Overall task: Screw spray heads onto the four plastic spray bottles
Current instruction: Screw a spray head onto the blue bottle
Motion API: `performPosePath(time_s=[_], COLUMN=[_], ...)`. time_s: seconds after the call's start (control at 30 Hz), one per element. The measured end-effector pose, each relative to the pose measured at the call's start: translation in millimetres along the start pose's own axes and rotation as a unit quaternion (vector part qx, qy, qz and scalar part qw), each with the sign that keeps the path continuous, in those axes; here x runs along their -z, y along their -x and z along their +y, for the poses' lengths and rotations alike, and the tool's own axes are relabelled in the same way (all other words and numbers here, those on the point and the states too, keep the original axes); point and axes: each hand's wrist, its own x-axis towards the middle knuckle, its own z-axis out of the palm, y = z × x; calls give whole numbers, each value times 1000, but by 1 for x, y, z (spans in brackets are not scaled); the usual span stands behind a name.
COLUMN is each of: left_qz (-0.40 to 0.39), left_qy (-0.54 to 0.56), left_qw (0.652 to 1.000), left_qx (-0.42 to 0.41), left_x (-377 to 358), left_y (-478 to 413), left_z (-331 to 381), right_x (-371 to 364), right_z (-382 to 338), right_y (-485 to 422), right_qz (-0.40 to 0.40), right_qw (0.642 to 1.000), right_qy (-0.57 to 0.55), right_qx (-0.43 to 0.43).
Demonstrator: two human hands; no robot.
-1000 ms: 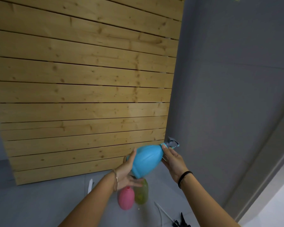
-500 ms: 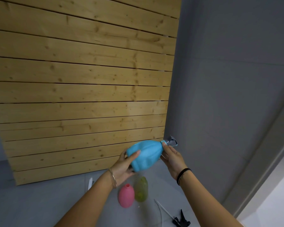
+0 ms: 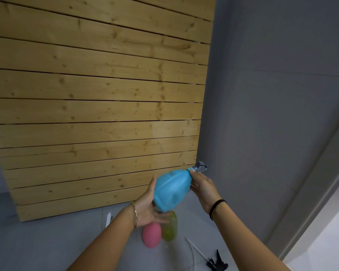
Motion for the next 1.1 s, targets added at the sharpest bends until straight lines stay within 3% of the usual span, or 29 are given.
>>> performPosePath(time_s=[0.03,0.2,0.33,0.47,0.57,0.63,0.8,0.97,1.1], left_qz=[13,30,25,54,4,15,55,32,27], left_qy=[-17,-19,-24,-38,-6,-6,-41,39,60], left_qw=[1000,988,998,988,997,999,991,999,998], left_qx=[2,-149,-44,-139,-83,-35,-115,20,23], left_x=[1,-2,-5,-1,-1,-2,-3,-1,-2], left_y=[-2,-5,0,-6,-2,-1,-5,-5,-7], left_z=[-2,0,-5,-7,-4,-5,-6,-8,-11], right_x=[0,4,2,3,2,1,3,-5,-8], right_z=[0,0,1,1,0,0,-1,-2,-3], right_y=[0,-1,0,1,1,1,1,3,4], right_qz=[4,21,23,31,27,24,30,12,20], right_qw=[1000,1000,1000,999,1000,1000,999,1000,999], right_qy=[5,-12,8,15,7,1,-22,0,18], right_qx=[4,-2,1,3,4,6,6,10,22])
